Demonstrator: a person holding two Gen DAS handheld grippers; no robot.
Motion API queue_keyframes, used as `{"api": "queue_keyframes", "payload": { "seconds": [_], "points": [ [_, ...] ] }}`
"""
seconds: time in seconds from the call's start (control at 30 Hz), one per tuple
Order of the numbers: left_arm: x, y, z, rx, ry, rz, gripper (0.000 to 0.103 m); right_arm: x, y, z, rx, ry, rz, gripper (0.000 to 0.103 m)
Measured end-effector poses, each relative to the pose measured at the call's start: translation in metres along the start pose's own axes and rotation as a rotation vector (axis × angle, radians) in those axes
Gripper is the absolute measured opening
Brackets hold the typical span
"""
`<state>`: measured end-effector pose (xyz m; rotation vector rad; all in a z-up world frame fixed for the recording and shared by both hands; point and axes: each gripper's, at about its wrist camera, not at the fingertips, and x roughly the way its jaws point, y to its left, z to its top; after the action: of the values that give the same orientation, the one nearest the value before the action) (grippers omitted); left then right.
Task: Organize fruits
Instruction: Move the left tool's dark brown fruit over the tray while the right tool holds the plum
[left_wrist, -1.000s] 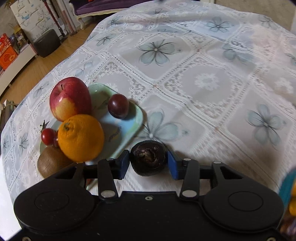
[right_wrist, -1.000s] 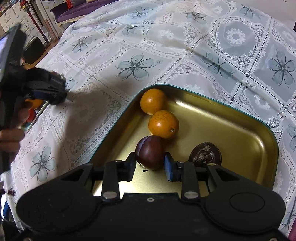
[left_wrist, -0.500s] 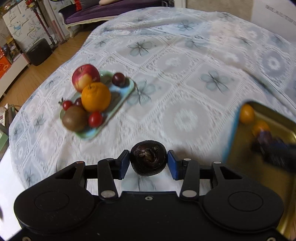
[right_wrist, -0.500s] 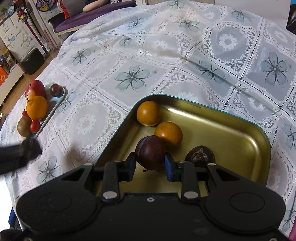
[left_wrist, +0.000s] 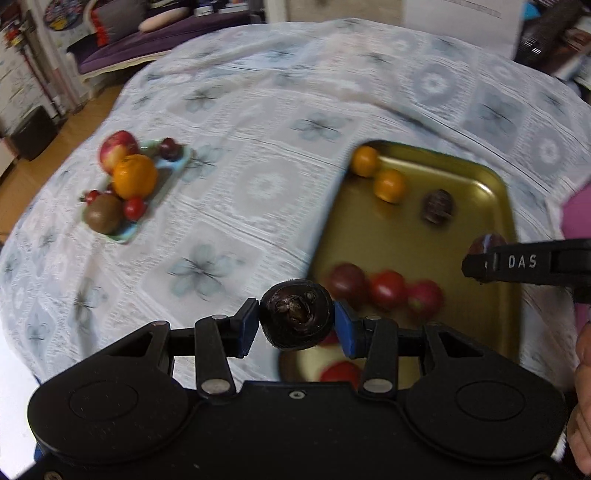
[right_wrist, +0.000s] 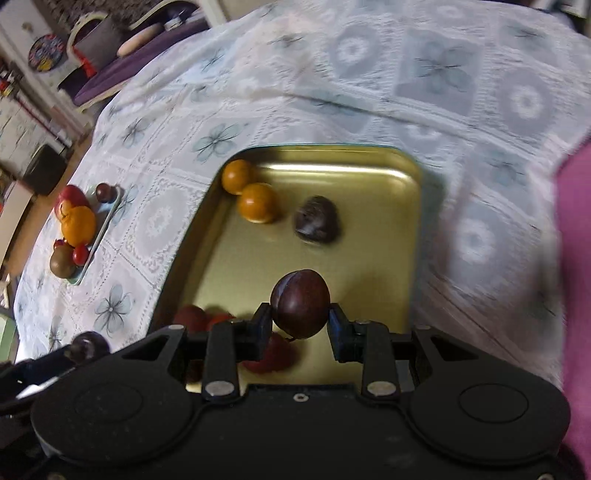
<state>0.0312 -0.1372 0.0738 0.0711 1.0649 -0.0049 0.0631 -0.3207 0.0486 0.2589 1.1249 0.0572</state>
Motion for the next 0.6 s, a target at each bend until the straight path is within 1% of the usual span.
{"api": "queue_keyframes", "payload": {
  "seconds": [0.13, 0.27, 0.43, 0.6],
  "points": [
    [0.003, -0.025, -0.012, 0.025, 0.043, -0.052, 0.052, -0.021, -0.018, -0.018, 0.045, -0.001, -0.007, 0.032],
    [0.007, -0.041, -0.022, 0.035, 0.068, -0.069, 0.052, -0.033, -0.028, -0.032, 0.06, -0.002, -0.024, 0.032],
    [0.012, -0.052, -0.031, 0.037, 0.089, -0.077, 0.052, -0.044, -0.033, -0.045, 0.048, -0.008, -0.026, 0.032],
    [0.016, -0.057, -0.031, 0.044, 0.096, -0.063, 0.052, -0.046, -0.032, -0.043, 0.036, -0.01, -0.025, 0.033]
  ]
}}
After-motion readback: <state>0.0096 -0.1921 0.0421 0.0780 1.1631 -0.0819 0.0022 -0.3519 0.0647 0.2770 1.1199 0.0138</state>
